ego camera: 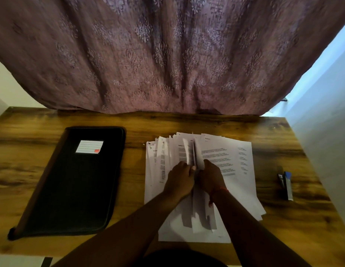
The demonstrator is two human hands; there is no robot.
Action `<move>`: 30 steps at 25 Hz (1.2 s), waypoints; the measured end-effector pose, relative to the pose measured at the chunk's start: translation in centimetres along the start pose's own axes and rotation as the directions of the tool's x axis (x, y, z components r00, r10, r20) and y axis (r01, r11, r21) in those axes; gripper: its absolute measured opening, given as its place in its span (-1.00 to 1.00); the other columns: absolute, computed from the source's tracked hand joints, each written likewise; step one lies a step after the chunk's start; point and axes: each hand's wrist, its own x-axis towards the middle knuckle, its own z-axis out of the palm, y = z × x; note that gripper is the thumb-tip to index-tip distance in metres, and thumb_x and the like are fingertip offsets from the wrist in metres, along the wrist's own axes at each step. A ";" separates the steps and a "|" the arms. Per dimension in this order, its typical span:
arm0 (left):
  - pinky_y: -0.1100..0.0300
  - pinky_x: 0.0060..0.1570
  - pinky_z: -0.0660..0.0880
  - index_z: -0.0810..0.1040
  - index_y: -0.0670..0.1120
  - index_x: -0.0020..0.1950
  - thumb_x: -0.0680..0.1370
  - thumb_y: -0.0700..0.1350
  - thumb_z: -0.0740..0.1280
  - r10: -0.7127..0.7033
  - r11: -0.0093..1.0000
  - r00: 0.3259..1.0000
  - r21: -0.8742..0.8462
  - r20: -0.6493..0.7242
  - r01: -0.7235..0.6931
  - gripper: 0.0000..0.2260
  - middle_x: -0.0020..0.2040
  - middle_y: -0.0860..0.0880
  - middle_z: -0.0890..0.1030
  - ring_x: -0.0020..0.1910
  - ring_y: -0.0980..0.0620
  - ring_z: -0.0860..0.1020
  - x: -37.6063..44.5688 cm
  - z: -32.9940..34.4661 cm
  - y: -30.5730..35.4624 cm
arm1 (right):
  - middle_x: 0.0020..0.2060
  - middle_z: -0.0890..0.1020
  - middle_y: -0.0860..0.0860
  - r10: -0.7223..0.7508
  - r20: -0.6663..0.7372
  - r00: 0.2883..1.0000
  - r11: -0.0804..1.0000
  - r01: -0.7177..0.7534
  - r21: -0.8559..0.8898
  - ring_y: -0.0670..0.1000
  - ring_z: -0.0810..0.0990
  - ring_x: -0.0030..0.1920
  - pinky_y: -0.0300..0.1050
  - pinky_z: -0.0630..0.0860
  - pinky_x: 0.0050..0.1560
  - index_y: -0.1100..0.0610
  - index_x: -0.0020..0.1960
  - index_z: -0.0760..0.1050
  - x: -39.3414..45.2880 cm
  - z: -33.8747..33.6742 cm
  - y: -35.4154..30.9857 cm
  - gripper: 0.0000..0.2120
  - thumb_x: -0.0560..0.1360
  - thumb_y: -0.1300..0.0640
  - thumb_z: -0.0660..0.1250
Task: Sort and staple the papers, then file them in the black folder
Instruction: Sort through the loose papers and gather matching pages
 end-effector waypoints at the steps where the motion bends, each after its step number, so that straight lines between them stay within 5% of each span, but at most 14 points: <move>1: 0.21 0.20 0.43 0.54 -0.04 0.22 0.69 0.01 0.13 0.011 0.996 0.999 -0.086 0.045 -0.007 -0.74 0.16 0.00 0.58 0.14 0.08 0.53 -0.1 -0.2 0.3 | 0.14 0.58 0.09 0.011 -0.010 1.000 0.999 -0.011 0.032 0.14 0.53 0.22 0.01 0.44 0.27 0.11 0.22 0.48 0.2 0.0 0.3 -0.77 0.56 0.20 0.26; 4: 0.23 0.22 0.41 0.54 0.01 0.29 0.67 -0.05 0.19 -0.017 0.969 0.992 -0.242 0.124 0.047 -0.76 0.25 0.04 0.56 0.23 0.08 0.49 0.2 -0.4 0.4 | 0.16 0.57 0.11 0.037 -0.023 0.999 0.996 -0.035 0.088 0.16 0.51 0.23 0.04 0.45 0.29 0.12 0.23 0.48 0.3 -0.1 0.5 -0.76 0.57 0.20 0.26; 7: 0.32 -0.05 0.44 0.56 0.00 0.21 0.64 -0.08 0.27 -0.126 0.956 0.988 -0.254 0.089 0.145 -0.83 0.18 0.00 0.61 0.10 0.02 0.57 0.8 -0.6 -0.1 | 0.25 0.52 0.14 0.048 -0.021 0.999 0.996 -0.047 0.072 0.18 0.46 0.30 0.07 0.38 0.35 0.17 0.33 0.42 0.4 -0.2 0.5 -0.66 0.56 0.25 0.27; 14: 0.07 0.24 0.46 0.33 -0.02 0.39 0.55 -0.13 0.40 -0.113 0.964 0.993 -0.236 0.045 0.120 -0.55 0.34 -0.06 0.51 0.33 -0.09 0.48 1.3 -0.1 -0.1 | 0.20 0.55 0.12 0.050 -0.025 0.998 0.994 -0.047 0.103 0.17 0.49 0.27 0.06 0.41 0.32 0.16 0.27 0.46 0.7 -0.2 1.0 -0.72 0.57 0.21 0.27; 19: -0.02 0.30 0.45 0.34 0.03 0.42 0.51 -0.03 0.45 -0.103 0.962 0.995 -0.252 0.003 0.100 -0.47 0.34 -0.03 0.53 0.33 -0.09 0.49 1.9 0.8 0.7 | 0.09 0.60 0.09 0.046 -0.018 0.999 0.981 -0.042 0.188 0.11 0.54 0.16 -0.03 0.45 0.19 0.13 0.19 0.52 0.8 -0.7 1.4 -0.79 0.59 0.11 0.26; 23: 0.00 0.30 0.43 0.46 0.06 0.37 0.56 0.03 0.37 -0.009 1.000 0.999 0.013 -0.049 0.010 -0.62 0.35 -0.05 0.48 0.36 -0.12 0.44 1.7 1.2 0.1 | 0.16 0.58 0.08 0.047 0.002 0.999 0.988 -0.047 0.148 0.13 0.52 0.21 0.02 0.45 0.25 0.11 0.27 0.49 1.1 -0.6 1.6 -0.69 0.54 0.13 0.34; 26: -0.08 0.40 0.30 0.59 0.04 0.22 0.54 -0.03 0.40 0.171 0.953 0.968 0.280 -0.182 -0.116 -0.75 0.49 -0.11 0.28 0.48 -0.22 0.22 1.1 1.2 0.3 | 0.09 0.59 0.06 0.056 -0.007 0.998 0.986 -0.054 0.161 0.08 0.53 0.13 -0.05 0.45 0.18 0.11 0.22 0.50 1.4 -0.6 1.7 -0.76 0.56 0.12 0.31; 28: -0.11 0.45 0.19 0.62 0.00 0.14 0.55 -0.07 0.39 0.318 0.910 0.933 0.332 -0.171 -0.249 -0.82 0.54 -0.11 0.25 0.54 -0.21 0.15 0.7 1.2 0.6 | -0.01 0.60 0.02 0.051 0.001 0.999 0.983 -0.051 0.176 0.04 0.55 0.05 -0.10 0.44 0.11 0.09 0.13 0.52 1.5 -0.6 1.7 -0.85 0.60 0.10 0.25; 30: -0.08 0.47 0.27 0.61 -0.04 0.16 0.59 -0.09 0.33 0.369 0.900 0.924 0.286 -0.099 -0.329 -0.82 0.45 -0.09 0.40 0.48 -0.10 0.30 0.3 1.2 0.8 | -0.03 0.60 0.03 0.063 -0.005 0.998 0.983 -0.061 0.174 0.06 0.56 0.04 -0.09 0.47 0.11 0.09 0.09 0.52 1.7 -0.5 1.9 -0.86 0.61 0.11 0.22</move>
